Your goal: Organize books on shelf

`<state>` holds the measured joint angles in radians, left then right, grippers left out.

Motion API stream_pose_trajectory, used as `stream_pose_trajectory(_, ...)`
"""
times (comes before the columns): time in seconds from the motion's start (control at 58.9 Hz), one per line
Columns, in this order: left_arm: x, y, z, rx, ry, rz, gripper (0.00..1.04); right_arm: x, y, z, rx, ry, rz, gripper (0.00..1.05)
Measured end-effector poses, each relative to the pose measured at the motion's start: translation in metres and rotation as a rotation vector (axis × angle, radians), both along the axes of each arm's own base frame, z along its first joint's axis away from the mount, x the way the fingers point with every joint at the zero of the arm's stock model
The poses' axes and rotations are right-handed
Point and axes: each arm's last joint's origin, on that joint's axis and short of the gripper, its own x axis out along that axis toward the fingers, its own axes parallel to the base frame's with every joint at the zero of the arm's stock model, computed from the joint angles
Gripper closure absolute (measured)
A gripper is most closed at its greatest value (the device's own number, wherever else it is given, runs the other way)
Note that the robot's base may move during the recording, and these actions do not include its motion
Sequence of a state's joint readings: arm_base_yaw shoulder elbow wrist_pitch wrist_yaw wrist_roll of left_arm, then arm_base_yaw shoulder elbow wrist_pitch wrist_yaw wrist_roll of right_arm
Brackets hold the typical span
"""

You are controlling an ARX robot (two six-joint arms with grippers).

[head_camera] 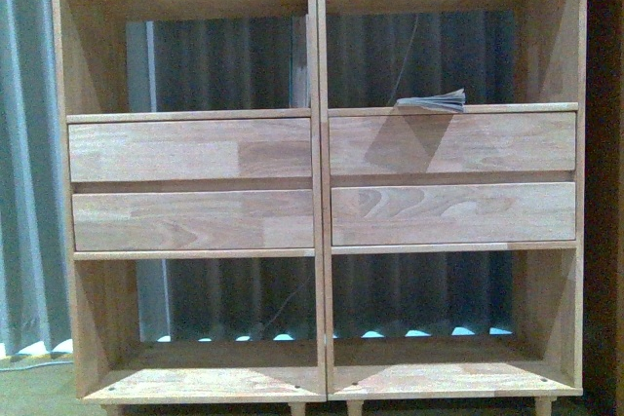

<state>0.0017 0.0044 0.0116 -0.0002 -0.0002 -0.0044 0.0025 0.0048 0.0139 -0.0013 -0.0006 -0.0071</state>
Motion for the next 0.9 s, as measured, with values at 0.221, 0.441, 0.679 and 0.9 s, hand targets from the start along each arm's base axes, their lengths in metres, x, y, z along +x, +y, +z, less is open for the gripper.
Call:
stream_pose_trajectory(0.221, 0.0, 0.0, 0.0, 0.0, 0.0, 0.0, 0.07, 0.0, 0.0, 0.0, 0.0, 0.0, 0.0, 0.07)
stream_pose_trajectory(0.441, 0.0, 0.0, 0.0, 0.0, 0.0, 0.0, 0.07, 0.0, 0.0, 0.0, 0.0, 0.0, 0.0, 0.07)
stream_pose_trajectory(0.679, 0.0, 0.0, 0.0, 0.0, 0.0, 0.0, 0.07, 0.0, 0.0, 0.0, 0.0, 0.0, 0.0, 0.07)
stream_pose_trajectory(0.9, 0.0, 0.0, 0.0, 0.0, 0.0, 0.0, 0.07, 0.0, 0.0, 0.0, 0.0, 0.0, 0.0, 0.07)
